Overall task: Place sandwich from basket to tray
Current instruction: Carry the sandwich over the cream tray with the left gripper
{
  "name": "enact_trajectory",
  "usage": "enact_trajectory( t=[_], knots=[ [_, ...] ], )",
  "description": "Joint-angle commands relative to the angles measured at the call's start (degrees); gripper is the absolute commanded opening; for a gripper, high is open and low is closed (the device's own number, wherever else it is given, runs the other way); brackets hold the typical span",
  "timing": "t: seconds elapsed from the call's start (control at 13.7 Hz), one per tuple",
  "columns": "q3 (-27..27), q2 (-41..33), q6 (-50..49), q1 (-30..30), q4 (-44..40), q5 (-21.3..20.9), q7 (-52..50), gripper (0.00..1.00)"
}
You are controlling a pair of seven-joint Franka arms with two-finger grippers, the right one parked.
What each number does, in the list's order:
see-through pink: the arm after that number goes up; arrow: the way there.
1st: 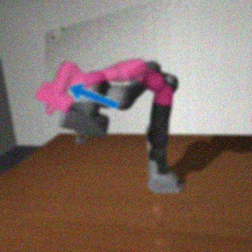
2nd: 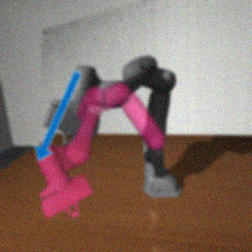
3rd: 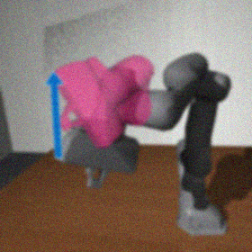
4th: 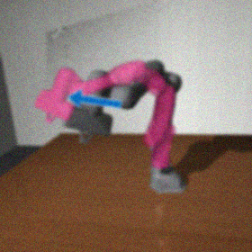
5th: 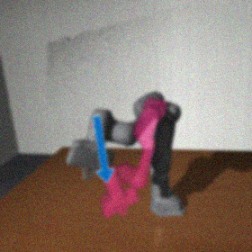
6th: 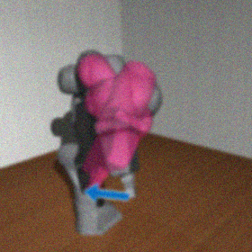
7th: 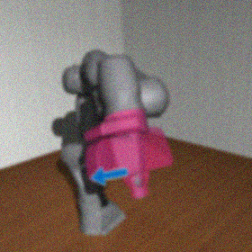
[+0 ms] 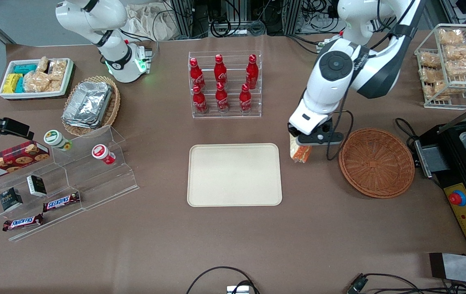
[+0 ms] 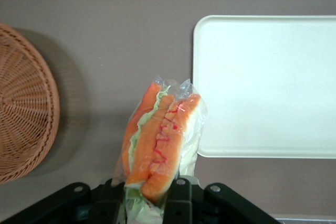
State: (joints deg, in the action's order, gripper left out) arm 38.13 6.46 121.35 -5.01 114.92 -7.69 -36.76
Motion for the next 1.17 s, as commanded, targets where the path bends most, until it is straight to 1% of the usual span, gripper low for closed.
enact_trajectory(
  t=[0.0,0.22,0.44,0.59,0.95,1.1],
  knots=[
    [0.2,3.3,-0.9,2.0,-2.9,-3.5,-2.1,0.27],
    [0.2,6.4,-0.7,3.8,-3.9,-6.5,-2.8,0.28],
    [0.2,10.5,-0.7,6.1,-7.3,-7.2,-5.7,0.29],
    [0.2,13.0,-0.7,7.4,-9.6,-8.6,-8.4,0.29],
    [0.0,20.0,-0.8,10.5,-14.6,-13.5,-13.9,0.29],
    [0.1,21.7,-0.7,11.1,-14.8,-16.7,-16.0,0.29]
  ],
)
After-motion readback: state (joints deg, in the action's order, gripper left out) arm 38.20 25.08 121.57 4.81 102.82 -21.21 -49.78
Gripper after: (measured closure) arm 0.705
